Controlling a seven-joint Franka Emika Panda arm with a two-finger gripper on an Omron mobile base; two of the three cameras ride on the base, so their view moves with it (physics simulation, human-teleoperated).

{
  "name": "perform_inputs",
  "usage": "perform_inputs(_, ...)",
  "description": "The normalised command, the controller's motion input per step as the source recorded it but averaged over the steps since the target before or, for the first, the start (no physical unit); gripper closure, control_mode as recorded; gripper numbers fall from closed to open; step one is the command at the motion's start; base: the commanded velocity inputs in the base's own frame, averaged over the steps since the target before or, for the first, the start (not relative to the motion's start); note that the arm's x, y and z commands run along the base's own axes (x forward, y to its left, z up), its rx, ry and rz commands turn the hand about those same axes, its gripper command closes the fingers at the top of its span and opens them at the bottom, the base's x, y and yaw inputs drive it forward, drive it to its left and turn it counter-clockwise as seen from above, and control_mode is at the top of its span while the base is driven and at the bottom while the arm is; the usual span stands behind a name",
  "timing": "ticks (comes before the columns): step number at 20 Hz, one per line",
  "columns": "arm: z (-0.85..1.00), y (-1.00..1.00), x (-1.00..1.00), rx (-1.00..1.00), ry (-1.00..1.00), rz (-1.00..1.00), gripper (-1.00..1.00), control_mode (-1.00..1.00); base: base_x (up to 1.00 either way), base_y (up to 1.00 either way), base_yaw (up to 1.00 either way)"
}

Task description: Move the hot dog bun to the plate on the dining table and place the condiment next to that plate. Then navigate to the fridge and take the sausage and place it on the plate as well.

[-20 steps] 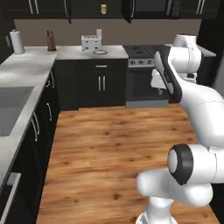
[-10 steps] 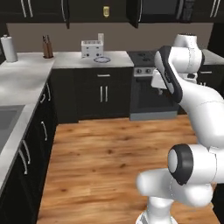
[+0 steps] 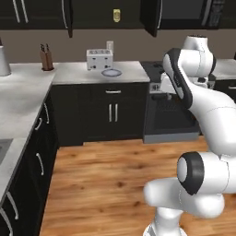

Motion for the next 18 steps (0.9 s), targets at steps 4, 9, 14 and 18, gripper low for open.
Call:
perform_inputs(4, 0.00, 0.00, 0.00, 0.00, 0.00, 0.00, -1.00, 1.00, 1.00, 0.00, 0.06)
perform_inputs(9, 0.00, 0.00, 0.00, 0.00, 0.00, 0.00, -1.00, 1.00, 1.00, 0.00, 0.08)
perform_inputs(14, 0.00, 0.00, 0.00, 0.00, 0.00, 0.00, -1.00, 1.00, 1.00, 0.01, 0.10)
perform_inputs(18, 0.00, 0.00, 0.00, 0.00, 0.00, 0.00, -1.00, 1.00, 1.00, 0.00, 0.11)
